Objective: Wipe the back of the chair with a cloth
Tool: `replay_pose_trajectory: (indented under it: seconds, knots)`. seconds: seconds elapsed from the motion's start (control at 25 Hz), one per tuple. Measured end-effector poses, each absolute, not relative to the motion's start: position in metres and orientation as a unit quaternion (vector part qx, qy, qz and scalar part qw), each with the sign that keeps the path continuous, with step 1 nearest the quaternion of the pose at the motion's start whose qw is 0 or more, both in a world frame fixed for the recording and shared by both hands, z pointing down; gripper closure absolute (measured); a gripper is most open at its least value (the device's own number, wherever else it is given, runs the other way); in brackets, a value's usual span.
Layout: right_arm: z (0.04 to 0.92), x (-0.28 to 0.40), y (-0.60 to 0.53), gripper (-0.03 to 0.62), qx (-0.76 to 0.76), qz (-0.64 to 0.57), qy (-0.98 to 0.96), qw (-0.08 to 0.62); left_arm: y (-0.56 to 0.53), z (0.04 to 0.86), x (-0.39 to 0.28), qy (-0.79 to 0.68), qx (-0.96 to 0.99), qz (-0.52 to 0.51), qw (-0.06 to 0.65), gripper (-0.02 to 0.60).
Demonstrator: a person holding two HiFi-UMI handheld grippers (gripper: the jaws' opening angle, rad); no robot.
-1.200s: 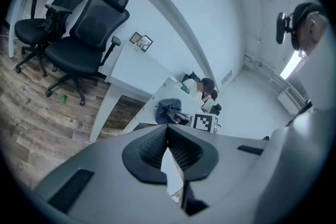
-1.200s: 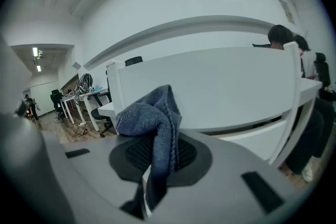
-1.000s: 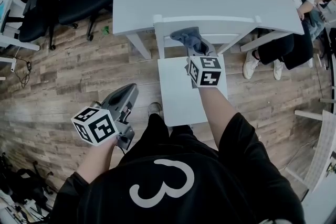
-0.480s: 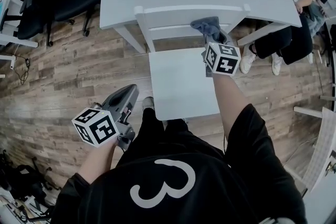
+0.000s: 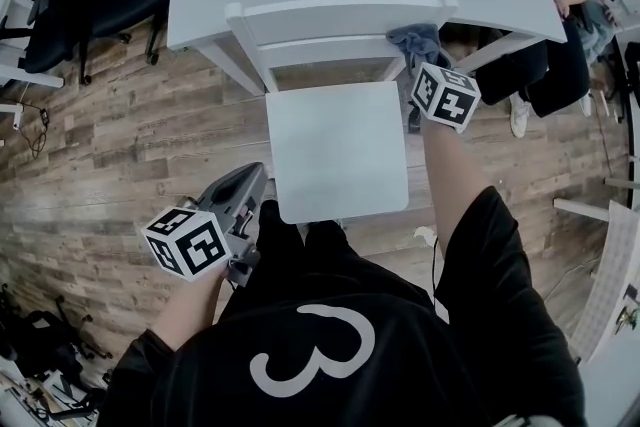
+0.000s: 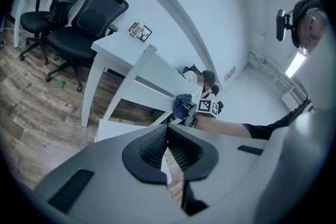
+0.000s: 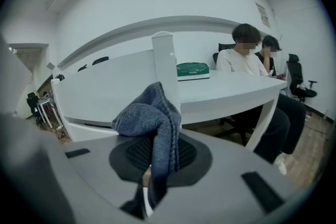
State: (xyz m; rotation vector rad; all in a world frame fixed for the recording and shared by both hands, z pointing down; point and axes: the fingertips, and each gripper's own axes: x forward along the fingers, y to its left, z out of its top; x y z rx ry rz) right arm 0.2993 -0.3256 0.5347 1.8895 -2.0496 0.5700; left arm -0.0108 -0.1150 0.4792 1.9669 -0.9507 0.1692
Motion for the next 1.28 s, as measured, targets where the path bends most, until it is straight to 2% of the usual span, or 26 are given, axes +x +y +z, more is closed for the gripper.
replay_pose_trajectory:
  seconds: [0.12,0.4,0.88,1.28]
  knots:
    - [0.535,0.299,-0.326,0.546,0.646,0.199,-0.722,0.148,-0.114,0.478,-0.006,-0.389,0.798,0.067,0.456,0.568]
    - [0.519,0.273,-0.3,0.546,0.603,0.2,-0.767,0.093,-0.115,0.472,-0.005,-0.397,0.797,0.052,0.452,0.568]
    - [0.506,0.142,-0.255,0.546,0.477,0.16,-0.86,0.086,-0.129,0.474,-0.032,-0.396,0.797,0.059,0.453,0.568]
    - [0.533,0.05,-0.263,0.546,0.449,0.211,-0.866,0.063,-0.159,0.486,-0.087,-0.395,0.792,0.075,0.46,0.568]
